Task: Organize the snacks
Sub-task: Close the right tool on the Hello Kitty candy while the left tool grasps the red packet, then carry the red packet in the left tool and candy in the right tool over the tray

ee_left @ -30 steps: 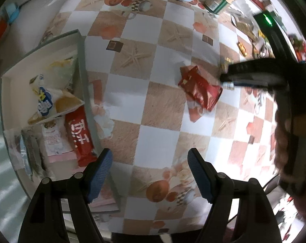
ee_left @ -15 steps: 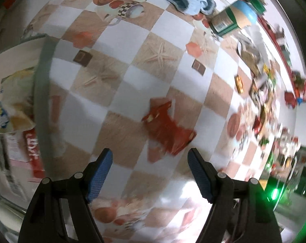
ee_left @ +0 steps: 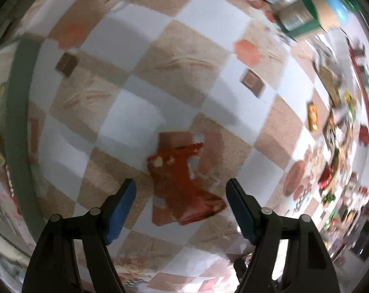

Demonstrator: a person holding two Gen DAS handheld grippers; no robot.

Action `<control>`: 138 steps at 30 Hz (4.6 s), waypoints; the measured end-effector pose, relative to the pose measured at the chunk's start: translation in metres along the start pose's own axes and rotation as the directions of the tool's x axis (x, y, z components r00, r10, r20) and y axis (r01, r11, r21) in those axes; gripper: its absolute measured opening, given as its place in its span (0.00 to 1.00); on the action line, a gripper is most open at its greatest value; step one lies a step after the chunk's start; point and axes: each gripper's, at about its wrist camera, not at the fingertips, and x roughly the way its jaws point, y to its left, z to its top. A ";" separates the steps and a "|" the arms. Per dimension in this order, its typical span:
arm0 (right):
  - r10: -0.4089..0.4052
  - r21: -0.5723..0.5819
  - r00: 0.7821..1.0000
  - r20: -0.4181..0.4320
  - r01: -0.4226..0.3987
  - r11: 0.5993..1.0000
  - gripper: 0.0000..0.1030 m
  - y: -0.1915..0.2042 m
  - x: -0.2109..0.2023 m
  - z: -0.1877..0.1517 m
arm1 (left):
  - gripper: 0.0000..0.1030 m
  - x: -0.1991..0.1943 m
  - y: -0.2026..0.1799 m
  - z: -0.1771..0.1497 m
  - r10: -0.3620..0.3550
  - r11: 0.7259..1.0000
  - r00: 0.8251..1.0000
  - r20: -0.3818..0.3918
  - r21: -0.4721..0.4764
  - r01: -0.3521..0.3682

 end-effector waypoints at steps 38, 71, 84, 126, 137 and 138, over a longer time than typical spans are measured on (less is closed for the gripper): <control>0.083 0.059 0.996 -0.027 -0.081 0.995 0.31 -0.011 -0.046 -0.083 | 0.29 -0.077 0.053 -0.170 0.072 0.780 0.992 0.102 0.614 -0.120; 0.056 -0.170 0.997 0.052 -0.047 0.984 0.31 0.069 -0.103 -0.094 | 0.29 -0.132 0.128 -0.136 0.015 0.900 0.969 0.245 0.419 -0.120; 0.033 -0.281 0.998 0.056 -0.016 0.959 0.31 0.111 -0.109 -0.092 | 0.29 -0.140 0.161 -0.130 0.001 0.939 0.965 0.261 0.332 -0.091; 0.024 -0.306 0.998 0.065 -0.003 0.952 0.31 0.145 -0.111 -0.097 | 0.29 -0.149 0.195 -0.127 -0.008 0.954 0.959 0.284 0.290 -0.078; 0.009 -0.355 0.998 0.067 0.015 0.935 0.31 0.162 -0.112 -0.098 | 0.29 -0.148 0.207 -0.125 -0.005 0.966 0.961 0.278 0.248 -0.066; 0.009 -0.360 0.998 0.067 0.016 0.933 0.31 0.164 -0.112 -0.097 | 0.29 -0.148 0.210 -0.125 -0.004 0.968 0.961 0.276 0.242 -0.065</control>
